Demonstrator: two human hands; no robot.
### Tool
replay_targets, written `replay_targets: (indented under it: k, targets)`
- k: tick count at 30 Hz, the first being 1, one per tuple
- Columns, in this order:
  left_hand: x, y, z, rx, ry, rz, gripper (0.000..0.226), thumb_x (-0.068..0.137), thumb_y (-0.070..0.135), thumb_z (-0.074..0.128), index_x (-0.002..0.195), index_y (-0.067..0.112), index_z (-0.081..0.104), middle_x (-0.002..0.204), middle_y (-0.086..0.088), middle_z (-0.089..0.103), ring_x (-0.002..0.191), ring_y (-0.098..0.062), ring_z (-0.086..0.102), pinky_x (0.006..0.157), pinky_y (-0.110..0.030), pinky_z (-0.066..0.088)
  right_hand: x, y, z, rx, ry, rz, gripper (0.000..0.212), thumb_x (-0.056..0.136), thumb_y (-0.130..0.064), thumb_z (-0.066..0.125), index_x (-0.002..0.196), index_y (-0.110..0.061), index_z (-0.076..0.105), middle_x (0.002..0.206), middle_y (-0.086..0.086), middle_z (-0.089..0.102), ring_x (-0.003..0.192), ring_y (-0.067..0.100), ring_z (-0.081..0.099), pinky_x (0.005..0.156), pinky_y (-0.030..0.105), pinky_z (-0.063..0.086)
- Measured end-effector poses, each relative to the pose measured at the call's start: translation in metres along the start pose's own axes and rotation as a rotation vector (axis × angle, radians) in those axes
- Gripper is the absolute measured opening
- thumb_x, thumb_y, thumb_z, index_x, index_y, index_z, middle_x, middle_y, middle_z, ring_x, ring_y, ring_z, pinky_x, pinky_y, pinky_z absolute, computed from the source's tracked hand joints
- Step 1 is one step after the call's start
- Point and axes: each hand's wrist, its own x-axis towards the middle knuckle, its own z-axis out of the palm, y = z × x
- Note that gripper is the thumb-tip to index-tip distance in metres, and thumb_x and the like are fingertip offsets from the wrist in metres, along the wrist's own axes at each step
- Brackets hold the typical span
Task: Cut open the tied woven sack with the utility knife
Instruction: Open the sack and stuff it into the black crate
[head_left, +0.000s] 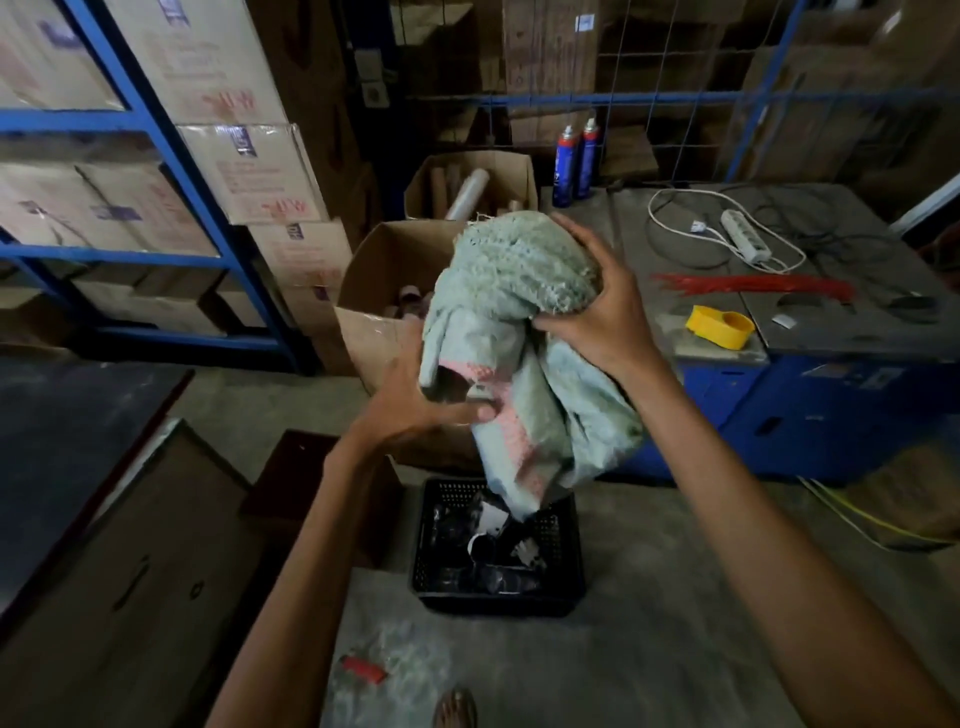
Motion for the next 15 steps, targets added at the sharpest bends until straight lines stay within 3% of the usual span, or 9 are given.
replay_targets:
  k: [2, 4, 6, 8, 10, 12, 13, 15]
  targets:
    - [-0.024, 0.001, 0.019, -0.362, -0.070, -0.080, 0.102, 0.054, 0.059, 0.092, 0.141, 0.027, 0.050, 0.131, 0.005, 0.068, 0.122, -0.011, 0.065, 0.101, -0.035, 0.053, -0.003, 0.002, 0.019, 0.136, 0.037, 0.065, 0.086, 0.065, 0.001, 0.079, 0.145, -0.005, 0.048, 0.146, 0.012, 0.054, 0.137, 0.023, 0.051, 0.114, 0.039, 0.044]
    - [-0.049, -0.003, 0.040, -0.476, 0.022, -0.139, 0.109, 0.060, 0.050, 0.092, 0.144, 0.004, 0.041, 0.126, 0.001, 0.067, 0.112, -0.003, 0.069, 0.090, -0.023, 0.055, -0.010, 0.008, 0.042, 0.190, 0.030, 0.133, 0.082, 0.067, 0.003, 0.077, 0.143, -0.005, 0.048, 0.144, 0.011, 0.054, 0.133, 0.022, 0.054, 0.110, 0.033, 0.047]
    - [-0.072, -0.012, 0.051, -0.448, 0.153, -0.175, 0.087, 0.068, 0.031, 0.091, 0.138, 0.003, 0.046, 0.120, 0.001, 0.069, 0.105, -0.003, 0.070, 0.084, -0.027, 0.057, -0.025, 0.019, 0.068, 0.220, -0.012, 0.201, 0.080, 0.066, -0.005, 0.077, 0.140, -0.006, 0.048, 0.140, 0.010, 0.055, 0.128, 0.019, 0.056, 0.106, 0.027, 0.048]
    - [-0.093, -0.026, 0.054, -0.353, 0.261, -0.209, 0.051, 0.069, 0.025, 0.088, 0.113, 0.022, 0.063, 0.100, 0.010, 0.075, 0.088, 0.001, 0.071, 0.072, -0.029, 0.058, -0.043, 0.032, 0.093, 0.281, -0.067, 0.330, 0.080, 0.063, -0.015, 0.077, 0.136, -0.006, 0.046, 0.134, 0.011, 0.058, 0.120, 0.017, 0.059, 0.101, 0.025, 0.049]
    - [-0.118, -0.039, 0.053, -0.262, 0.431, -0.285, 0.058, 0.060, 0.039, 0.088, 0.113, 0.032, 0.065, 0.106, 0.011, 0.074, 0.096, 0.003, 0.069, 0.083, -0.026, 0.059, -0.060, 0.043, 0.118, 0.320, -0.164, 0.484, 0.081, 0.063, -0.021, 0.075, 0.134, -0.005, 0.040, 0.124, 0.008, 0.060, 0.108, 0.007, 0.062, 0.092, 0.016, 0.049]
    - [-0.145, -0.061, 0.052, -0.173, 0.584, -0.392, 0.081, 0.053, 0.052, 0.085, 0.125, 0.024, 0.061, 0.114, 0.013, 0.069, 0.104, 0.009, 0.063, 0.087, -0.014, 0.052, -0.078, 0.051, 0.138, 0.279, -0.322, 0.567, 0.082, 0.066, -0.028, 0.074, 0.135, -0.005, 0.037, 0.116, -0.003, 0.056, 0.100, -0.004, 0.061, 0.081, 0.007, 0.047]
    - [-0.158, -0.071, 0.049, -0.158, 0.627, -0.434, 0.082, 0.051, 0.054, 0.083, 0.124, 0.023, 0.062, 0.112, 0.014, 0.069, 0.102, 0.012, 0.062, 0.084, -0.010, 0.050, -0.087, 0.055, 0.147, 0.247, -0.389, 0.579, 0.081, 0.067, -0.032, 0.077, 0.135, -0.009, 0.037, 0.118, -0.001, 0.056, 0.104, 0.001, 0.060, 0.083, 0.009, 0.049]
    - [-0.180, -0.094, 0.039, -0.150, 0.719, -0.530, 0.070, 0.051, 0.053, 0.082, 0.114, 0.026, 0.065, 0.102, 0.017, 0.071, 0.092, 0.013, 0.064, 0.078, -0.011, 0.051, -0.106, 0.064, 0.164, 0.115, -0.493, 0.522, 0.076, 0.069, -0.051, 0.082, 0.131, -0.033, 0.043, 0.131, 0.003, 0.052, 0.122, 0.017, 0.055, 0.106, 0.029, 0.047]
